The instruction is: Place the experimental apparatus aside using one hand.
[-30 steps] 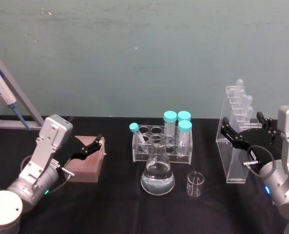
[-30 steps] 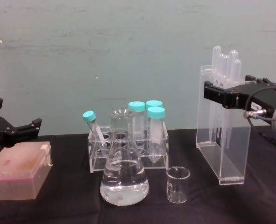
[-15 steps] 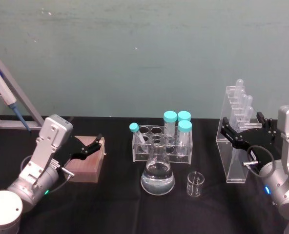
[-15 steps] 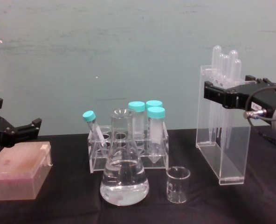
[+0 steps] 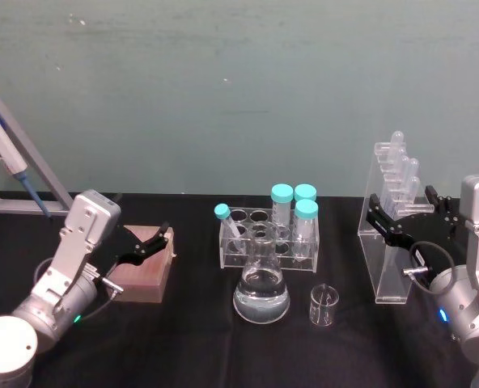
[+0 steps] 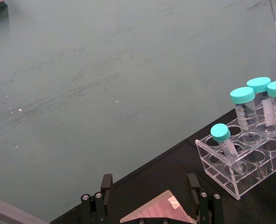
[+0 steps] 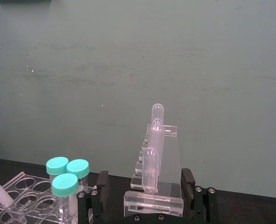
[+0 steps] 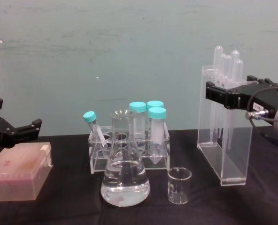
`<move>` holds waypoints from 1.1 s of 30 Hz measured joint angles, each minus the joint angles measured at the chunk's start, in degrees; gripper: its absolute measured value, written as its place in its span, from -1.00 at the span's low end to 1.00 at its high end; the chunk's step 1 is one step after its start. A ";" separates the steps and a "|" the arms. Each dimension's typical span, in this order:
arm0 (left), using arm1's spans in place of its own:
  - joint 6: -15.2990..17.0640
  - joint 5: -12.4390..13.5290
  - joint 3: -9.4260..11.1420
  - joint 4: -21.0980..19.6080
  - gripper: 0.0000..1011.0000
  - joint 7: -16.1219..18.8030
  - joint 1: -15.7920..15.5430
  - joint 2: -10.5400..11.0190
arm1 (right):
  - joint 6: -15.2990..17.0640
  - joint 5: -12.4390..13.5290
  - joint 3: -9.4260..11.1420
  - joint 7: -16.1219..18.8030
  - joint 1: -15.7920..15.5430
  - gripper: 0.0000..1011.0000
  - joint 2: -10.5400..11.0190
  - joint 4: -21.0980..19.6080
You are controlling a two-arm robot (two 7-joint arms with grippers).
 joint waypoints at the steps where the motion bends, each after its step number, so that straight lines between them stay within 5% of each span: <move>1: 0.00 0.00 0.00 0.00 0.98 0.00 0.00 0.00 | 0.00 0.00 0.00 -0.01 0.00 0.95 0.00 0.00; 17: 0.00 0.00 0.00 0.00 0.98 0.00 0.00 0.00 | 0.00 0.00 0.00 -0.02 0.00 0.19 0.00 0.00; 33: 0.00 0.00 0.00 0.00 0.98 0.00 0.00 0.00 | 0.00 0.00 0.00 -0.01 0.00 0.18 0.00 0.00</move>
